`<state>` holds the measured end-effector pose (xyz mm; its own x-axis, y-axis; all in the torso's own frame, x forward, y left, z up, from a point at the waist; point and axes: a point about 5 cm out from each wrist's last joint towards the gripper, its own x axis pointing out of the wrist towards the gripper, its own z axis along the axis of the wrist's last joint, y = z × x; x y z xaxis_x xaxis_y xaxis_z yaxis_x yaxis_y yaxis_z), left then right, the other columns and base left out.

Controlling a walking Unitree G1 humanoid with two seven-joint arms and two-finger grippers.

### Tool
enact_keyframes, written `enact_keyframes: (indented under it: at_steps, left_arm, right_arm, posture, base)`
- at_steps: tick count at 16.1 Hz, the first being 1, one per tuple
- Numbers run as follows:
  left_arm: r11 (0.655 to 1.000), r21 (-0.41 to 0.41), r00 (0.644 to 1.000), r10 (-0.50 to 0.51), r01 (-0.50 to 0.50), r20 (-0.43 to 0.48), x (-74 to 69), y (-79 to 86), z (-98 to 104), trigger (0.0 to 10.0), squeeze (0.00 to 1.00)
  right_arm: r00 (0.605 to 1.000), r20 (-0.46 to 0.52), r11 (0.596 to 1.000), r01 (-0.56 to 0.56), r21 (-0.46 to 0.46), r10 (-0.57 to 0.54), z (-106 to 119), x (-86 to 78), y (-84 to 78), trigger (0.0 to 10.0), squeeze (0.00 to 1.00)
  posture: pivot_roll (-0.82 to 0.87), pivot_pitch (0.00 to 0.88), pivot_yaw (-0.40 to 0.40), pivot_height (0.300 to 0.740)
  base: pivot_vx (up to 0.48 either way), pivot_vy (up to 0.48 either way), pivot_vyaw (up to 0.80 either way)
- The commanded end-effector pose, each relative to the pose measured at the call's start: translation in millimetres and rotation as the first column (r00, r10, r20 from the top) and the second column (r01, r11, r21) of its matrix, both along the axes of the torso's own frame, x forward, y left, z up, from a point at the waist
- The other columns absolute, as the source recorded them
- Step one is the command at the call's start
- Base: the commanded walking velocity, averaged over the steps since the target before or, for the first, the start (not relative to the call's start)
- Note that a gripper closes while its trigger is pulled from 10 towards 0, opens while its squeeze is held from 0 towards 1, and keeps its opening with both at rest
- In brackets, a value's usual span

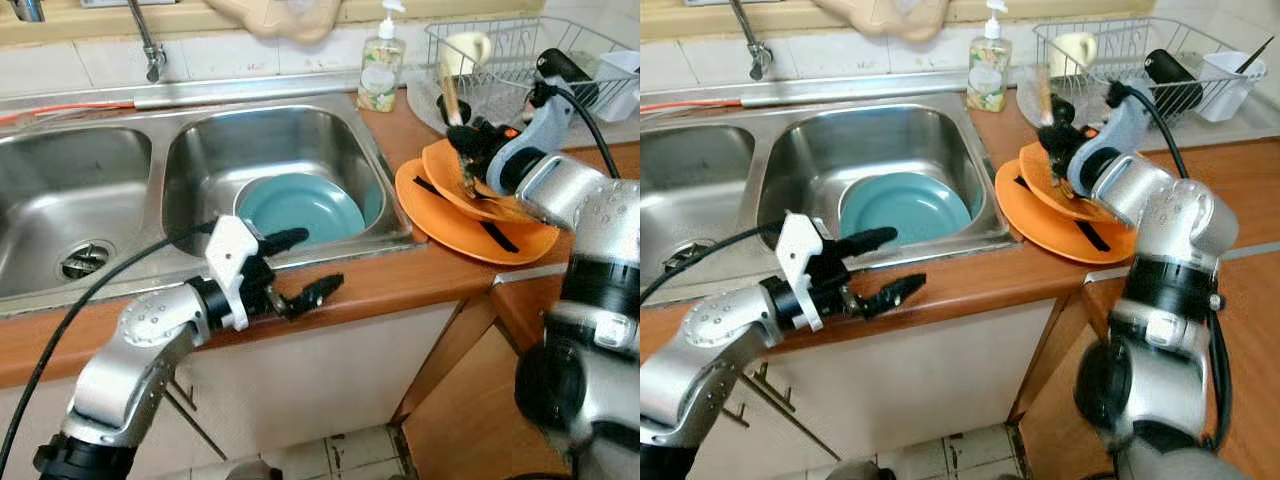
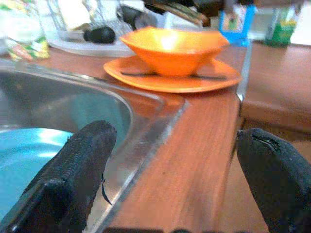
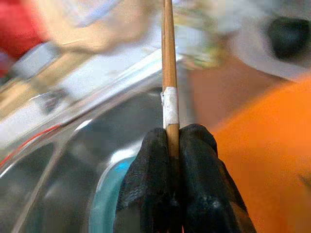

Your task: Kitchen organization

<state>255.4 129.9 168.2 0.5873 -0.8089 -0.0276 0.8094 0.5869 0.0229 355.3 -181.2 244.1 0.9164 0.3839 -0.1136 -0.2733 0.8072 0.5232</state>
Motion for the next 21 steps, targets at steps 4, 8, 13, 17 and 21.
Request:
enact_keyframes:
  at_steps: [4, 8, 13, 17, 21]
  left_arm:
    - [0.99, -0.134, 0.999, 0.037, -0.039, -0.018, 5.2, 5.7, 14.5, 10.0, 0.0]
    - [0.953, -0.304, 0.996, -0.013, -0.013, -0.085, 5.9, 10.4, 18.4, 10.0, 0.0]
    - [0.839, -0.532, 0.963, -0.223, 0.111, -0.15, -1.3, 13.0, 28.1, 10.0, 1.0]
    - [0.764, -0.631, 0.934, -0.311, 0.136, -0.174, -3.4, 10.8, 28.4, 10.0, 0.0]
    - [0.739, -0.664, 0.935, -0.307, 0.116, -0.179, -1.0, 9.0, 27.1, 0.0, 0.0]
  right_arm:
    - [0.909, 0.239, 0.937, -0.311, -0.158, 0.342, -6.5, -39.6, 35.4, 0.0, 0.0]
    - [0.769, 0.25, 0.806, -0.581, -0.112, 0.589, -32.5, -75.2, 48.5, 0.0, 0.0]
    - [0.659, 0.257, 0.698, -0.709, -0.102, 0.707, -49.0, -93.6, 52.9, 0.0, 0.0]
    - [0.595, 0.284, 0.642, -0.759, -0.109, 0.752, -46.7, -99.3, 61.6, 0.0, 0.0]
    - [0.546, 0.299, 0.597, -0.795, -0.112, 0.783, -46.6, -102.9, 74.2, 0.0, 0.0]
  posture:
    - [0.0, 0.0, 0.032, 0.74]
    - [0.0, 0.0, 0.035, 0.74]
    - [0.0, 0.0, 0.041, 0.74]
    - [0.0, 0.0, 0.042, 0.74]
    - [0.01, 0.0, 0.039, 0.74]
  base:
    - [0.0, 0.0, 0.0]
    - [0.0, 0.0, 0.0]
    - [0.0, 0.0, 0.0]
    - [0.0, 0.0, 0.0]
    - [0.0, 0.0, 0.0]
